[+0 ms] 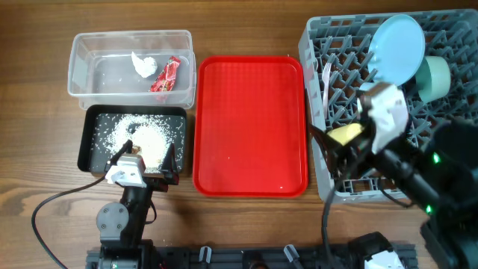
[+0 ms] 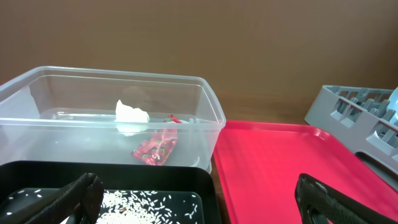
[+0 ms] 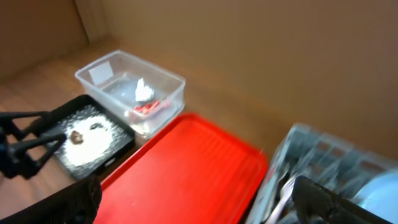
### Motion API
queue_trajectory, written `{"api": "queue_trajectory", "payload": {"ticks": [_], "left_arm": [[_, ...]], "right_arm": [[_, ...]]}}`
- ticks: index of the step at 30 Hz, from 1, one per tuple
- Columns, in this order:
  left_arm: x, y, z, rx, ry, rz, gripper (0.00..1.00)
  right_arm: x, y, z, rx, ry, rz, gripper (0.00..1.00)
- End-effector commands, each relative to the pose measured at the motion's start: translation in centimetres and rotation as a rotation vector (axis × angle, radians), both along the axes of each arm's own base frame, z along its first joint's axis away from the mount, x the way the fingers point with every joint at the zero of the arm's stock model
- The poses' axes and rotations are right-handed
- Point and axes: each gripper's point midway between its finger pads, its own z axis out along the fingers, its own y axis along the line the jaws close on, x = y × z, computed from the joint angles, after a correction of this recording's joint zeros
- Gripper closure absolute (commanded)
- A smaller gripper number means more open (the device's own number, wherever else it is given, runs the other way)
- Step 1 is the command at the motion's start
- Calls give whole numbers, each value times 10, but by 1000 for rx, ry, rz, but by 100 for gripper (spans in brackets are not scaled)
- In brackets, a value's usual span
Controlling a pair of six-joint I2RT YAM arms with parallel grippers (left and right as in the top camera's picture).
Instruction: Sort waste into correct bins and load items into the dishwasher rack
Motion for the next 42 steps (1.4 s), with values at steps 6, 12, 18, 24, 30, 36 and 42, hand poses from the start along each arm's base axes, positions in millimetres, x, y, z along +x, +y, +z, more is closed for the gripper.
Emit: {"api": "queue_trajectory", "payload": {"ticks": [6,12,18,24,30,36,42], "left_arm": [[0,3,-2,12,2,14,0],[0,3,-2,12,1,14,0],[0,3,-2,12,2,14,0],[0,3,-2,12,2,14,0],[0,3,-2,12,1,14,0],[0,3,-2,12,1,14,0],[0,3,-2,12,1,14,0]], "right_arm": [[-12,-5,-77,-55,-90,16,0],[-7,-12,-122,25,-176,-38,0],[-7,-18,-164,124,-216,-87,0],[-10,-19,-190,139,-247,-86,0],[-4,-18,-200,190,-295,-92,0],[-2,-20,-200,178,-310,-104,0],[-2,-20,-200,178,-309,-104,0]]}}
